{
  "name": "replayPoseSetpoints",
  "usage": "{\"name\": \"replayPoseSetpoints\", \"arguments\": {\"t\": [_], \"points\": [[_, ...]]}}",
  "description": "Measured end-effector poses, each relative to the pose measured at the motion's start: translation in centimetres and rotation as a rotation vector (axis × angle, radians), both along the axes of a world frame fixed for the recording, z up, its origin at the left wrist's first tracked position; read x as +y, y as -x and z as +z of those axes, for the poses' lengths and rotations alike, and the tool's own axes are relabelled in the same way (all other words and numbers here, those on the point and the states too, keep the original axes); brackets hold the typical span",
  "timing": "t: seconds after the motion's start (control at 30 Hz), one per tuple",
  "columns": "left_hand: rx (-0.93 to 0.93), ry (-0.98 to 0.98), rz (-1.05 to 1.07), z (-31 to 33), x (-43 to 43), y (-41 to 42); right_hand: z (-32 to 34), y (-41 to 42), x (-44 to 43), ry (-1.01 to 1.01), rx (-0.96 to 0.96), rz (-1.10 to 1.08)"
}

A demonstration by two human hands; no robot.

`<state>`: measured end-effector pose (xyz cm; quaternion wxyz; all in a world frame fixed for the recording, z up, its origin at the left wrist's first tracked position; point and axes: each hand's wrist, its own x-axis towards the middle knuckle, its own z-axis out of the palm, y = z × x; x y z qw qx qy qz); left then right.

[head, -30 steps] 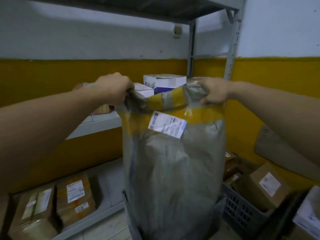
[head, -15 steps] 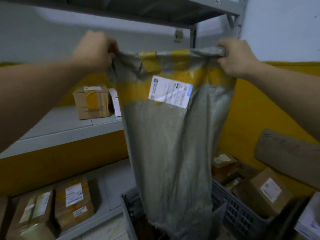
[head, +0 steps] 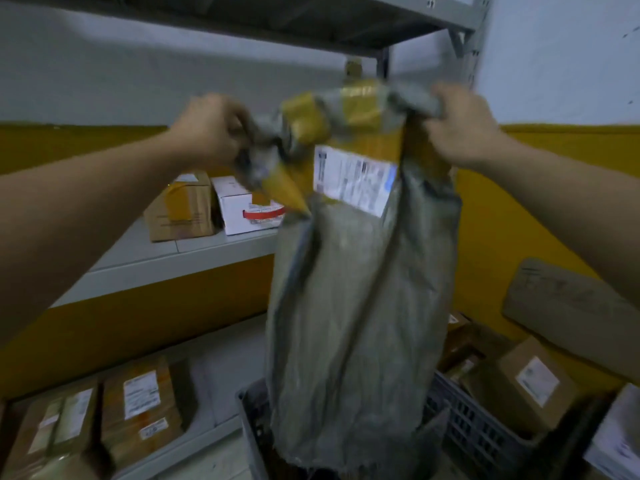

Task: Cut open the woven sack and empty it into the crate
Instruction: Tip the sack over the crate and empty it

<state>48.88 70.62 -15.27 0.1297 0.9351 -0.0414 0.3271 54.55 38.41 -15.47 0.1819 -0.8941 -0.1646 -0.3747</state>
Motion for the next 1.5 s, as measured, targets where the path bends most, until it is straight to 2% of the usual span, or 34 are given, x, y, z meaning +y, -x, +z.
{"name": "replayPoseSetpoints", "arguments": {"t": [0.03,0.07,0.1,0.13,0.2,0.27,0.3,0.33,0.37,0.43,0.47,0.5,0.57,0.6,0.63,0.67,0.77,0.93,1.07,1.13,1.2,1.23,1.27,1.33,1.37,1.4,1.43,1.5], "points": [[0.104,-0.121,0.037,-0.9,0.1,-0.1,-1.2,-0.3,0.2,0.182,0.128,0.001],[0.126,-0.195,0.078,-1.3,0.5,-0.2,-2.0,-0.5,0.1,0.349,0.228,-0.03],[0.094,-0.153,0.096,-1.1,1.0,-0.1,-1.8,-0.4,-0.1,0.402,0.248,-0.074],[0.04,-0.047,0.102,-0.4,1.6,-0.2,-1.1,-0.4,-0.3,0.363,0.181,-0.086],[-0.133,0.126,0.08,1.6,2.5,-0.3,1.0,-0.6,-0.5,0.157,-0.04,-0.083],[-0.288,0.183,0.046,3.1,2.8,-0.1,2.6,0.3,0.0,-0.004,-0.251,-0.106],[-0.301,0.22,0.005,3.7,2.7,0.1,3.1,0.5,0.3,-0.098,-0.294,-0.091],[-0.235,0.248,-0.045,3.8,2.5,0.3,3.3,0.4,0.5,-0.129,-0.285,-0.075],[-0.084,0.241,-0.07,3.6,2.3,0.4,3.1,-0.2,0.6,-0.09,-0.252,-0.06],[0.227,0.105,-0.032,2.4,2.1,0.7,1.6,-1.0,0.5,0.19,-0.026,-0.073],[0.239,0.049,0.006,1.8,2.3,0.6,0.8,-0.9,0.3,0.311,0.088,-0.105],[0.135,0.047,0.035,1.6,2.7,0.5,0.7,-0.8,0.1,0.328,0.086,-0.113],[-0.167,0.256,-0.023,2.3,2.9,0.5,1.9,-0.5,0.1,0.055,-0.121,-0.122],[-0.213,0.32,-0.076,2.6,2.7,0.6,2.7,-0.1,0.2,-0.078,-0.242,-0.13],[-0.182,0.305,-0.105,2.9,2.1,0.7,3.4,0.2,0.5,-0.13,-0.31,-0.112],[-0.115,0.234,-0.105,2.7,1.5,0.6,3.7,0.3,1.0,-0.112,-0.286,-0.074],[-0.047,0.032,-0.004,1.7,0.2,0.4,2.3,0.4,1.3,0.07,-0.051,-0.016],[-0.006,0.099,0.045,1.1,1.6,0.4,0.9,0.3,0.0,-0.027,0.03,-0.032],[-0.011,0.066,0.031,1.6,2.2,0.9,1.2,0.5,-0.3,0.183,0.145,-0.069],[-0.184,0.157,0.0,2.5,2.4,1.2,2.5,0.5,-0.4,0.145,-0.011,-0.1],[-0.305,0.226,-0.047,3.0,2.2,1.5,4.0,1.0,-0.3,-0.063,-0.226,-0.119],[-0.259,0.15,-0.06,2.6,2.1,1.5,3.9,1.2,0.0,-0.11,-0.266,-0.106],[-0.148,0.02,-0.064,1.6,1.8,1.1,3.3,1.1,0.3,-0.067,-0.237,-0.093],[0.083,-0.217,-0.017,-1.1,1.1,0.4,0.5,0.5,1.0,0.183,-0.028,-0.071],[0.111,-0.238,-0.005,-2.1,1.1,0.4,-0.8,0.5,1.0,0.257,0.075,-0.08],[0.089,-0.179,0.002,-2.3,1.2,0.3,-1.3,0.6,0.6,0.234,0.1,-0.096],[0.031,-0.04,0.01,-1.7,1.2,0.7,-1.0,0.5,0.0,0.14,0.072,-0.129],[-0.166,0.189,0.004,0.2,1.5,1.2,0.7,0.9,-0.9,-0.155,-0.129,-0.115]]}}
